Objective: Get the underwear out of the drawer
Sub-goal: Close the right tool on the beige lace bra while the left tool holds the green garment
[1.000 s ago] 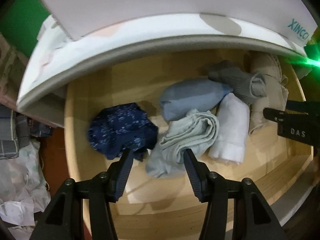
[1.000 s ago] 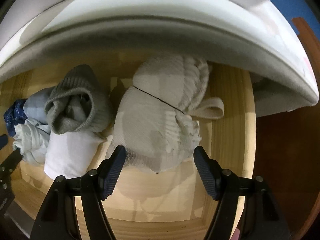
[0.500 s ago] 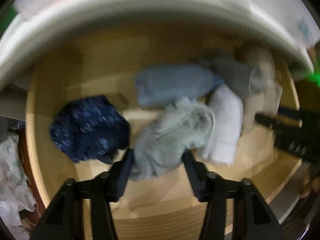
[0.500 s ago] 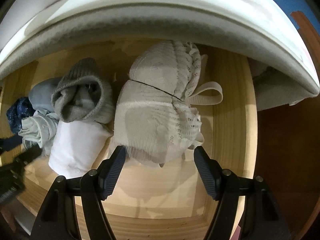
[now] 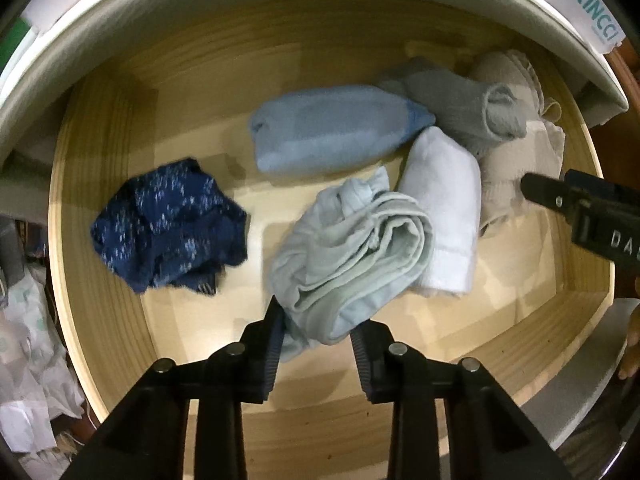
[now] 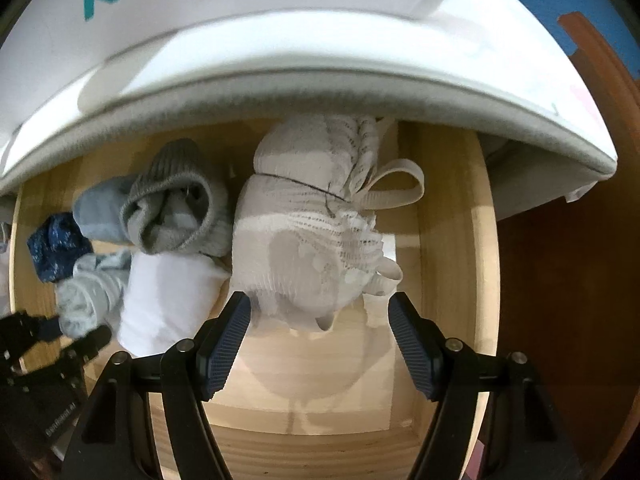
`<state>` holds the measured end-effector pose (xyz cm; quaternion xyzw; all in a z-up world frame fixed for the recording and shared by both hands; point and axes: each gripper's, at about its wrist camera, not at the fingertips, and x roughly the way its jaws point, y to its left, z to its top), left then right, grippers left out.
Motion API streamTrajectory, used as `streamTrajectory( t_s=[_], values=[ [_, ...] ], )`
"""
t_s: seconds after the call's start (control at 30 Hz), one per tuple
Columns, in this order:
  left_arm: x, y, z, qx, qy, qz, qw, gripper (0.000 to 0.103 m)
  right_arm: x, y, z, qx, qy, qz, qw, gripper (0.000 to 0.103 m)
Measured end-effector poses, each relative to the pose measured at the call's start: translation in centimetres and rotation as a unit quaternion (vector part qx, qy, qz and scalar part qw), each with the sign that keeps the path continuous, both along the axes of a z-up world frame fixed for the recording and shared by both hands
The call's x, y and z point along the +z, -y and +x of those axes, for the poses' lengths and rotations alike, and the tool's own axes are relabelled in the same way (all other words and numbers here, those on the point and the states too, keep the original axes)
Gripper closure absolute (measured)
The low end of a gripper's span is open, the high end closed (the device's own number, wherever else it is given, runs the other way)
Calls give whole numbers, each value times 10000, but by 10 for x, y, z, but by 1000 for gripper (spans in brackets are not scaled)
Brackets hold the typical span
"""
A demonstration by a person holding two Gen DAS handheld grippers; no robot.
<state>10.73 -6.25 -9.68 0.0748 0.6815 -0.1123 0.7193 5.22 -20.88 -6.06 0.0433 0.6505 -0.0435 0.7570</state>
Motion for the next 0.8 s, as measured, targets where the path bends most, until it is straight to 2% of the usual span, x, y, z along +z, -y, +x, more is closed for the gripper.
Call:
streamTrajectory(
  t_s=[0.07,0.27,0.6,0.8],
  values=[
    [-1,-4,-4,134,-65,-63,9999,71,2,-1,1,-65,67,58,9999,27],
    [-6,-22,-19,367,-110,-92,9992,72,12,-6,8,-80,310,24,9995,23],
    [-10,-64,-31,863,-106,-204,9960,72,-4,-27,35,487,154,-519,9973,21],
    [-8,-72,-34,916,-53,-189,9956,71,-21,-26,44,519,-228,-421,9975,23]
  ],
)
